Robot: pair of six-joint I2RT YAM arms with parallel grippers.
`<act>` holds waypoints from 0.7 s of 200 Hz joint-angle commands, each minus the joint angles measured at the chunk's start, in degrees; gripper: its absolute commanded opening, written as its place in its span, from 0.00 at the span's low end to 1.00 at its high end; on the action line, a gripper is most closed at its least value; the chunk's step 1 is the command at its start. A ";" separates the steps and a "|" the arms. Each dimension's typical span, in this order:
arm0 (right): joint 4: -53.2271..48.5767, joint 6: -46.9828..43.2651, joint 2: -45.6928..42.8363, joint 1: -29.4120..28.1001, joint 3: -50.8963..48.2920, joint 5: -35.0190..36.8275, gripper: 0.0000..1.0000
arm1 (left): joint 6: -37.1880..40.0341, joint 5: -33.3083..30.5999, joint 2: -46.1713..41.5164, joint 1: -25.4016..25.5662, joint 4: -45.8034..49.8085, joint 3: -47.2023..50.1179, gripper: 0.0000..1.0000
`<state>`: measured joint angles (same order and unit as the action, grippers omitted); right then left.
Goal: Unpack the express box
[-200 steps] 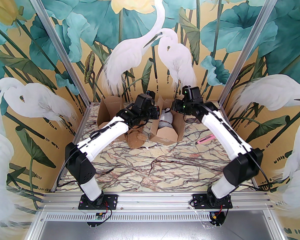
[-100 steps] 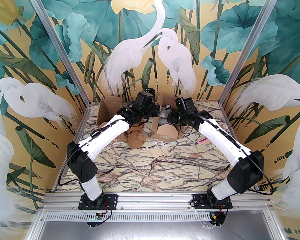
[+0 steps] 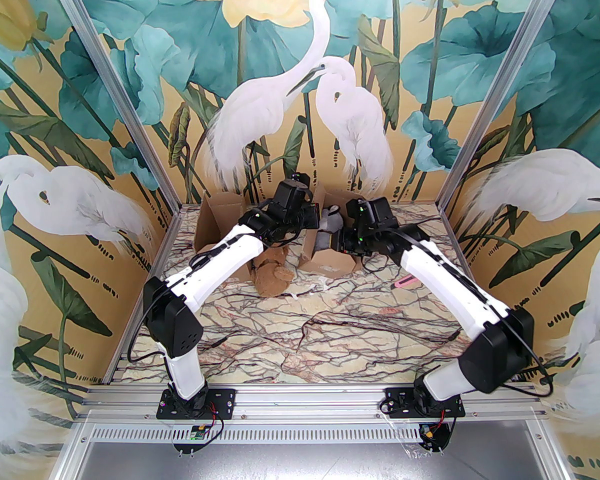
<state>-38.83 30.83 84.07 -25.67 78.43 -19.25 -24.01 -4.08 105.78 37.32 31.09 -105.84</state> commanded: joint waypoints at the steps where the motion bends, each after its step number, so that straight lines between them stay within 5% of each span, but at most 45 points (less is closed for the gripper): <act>1: 3.10 0.68 -3.20 -1.02 -4.37 -4.22 0.25 | -2.79 -1.37 -0.08 -0.77 -3.91 -4.21 0.00; 26: 2.92 -1.45 -4.35 -2.76 -6.91 -5.32 0.24 | -3.33 -1.34 0.12 -0.93 -4.35 -5.20 0.00; 73: 4.55 -0.24 -7.32 -3.32 -7.79 3.28 0.28 | -1.54 1.61 -2.31 -1.02 -7.49 -1.63 0.00; 115: 10.78 7.92 -11.67 -3.28 -6.98 18.77 0.38 | 2.10 4.08 -7.87 -0.09 -16.97 9.32 0.00; 140: 9.23 7.91 -8.03 -3.32 -4.34 22.25 0.41 | 3.70 5.61 -10.41 0.79 -22.73 13.89 0.00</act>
<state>-30.44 36.25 73.17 -28.62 70.91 -4.84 -22.87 -0.82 100.84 37.21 20.36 -94.41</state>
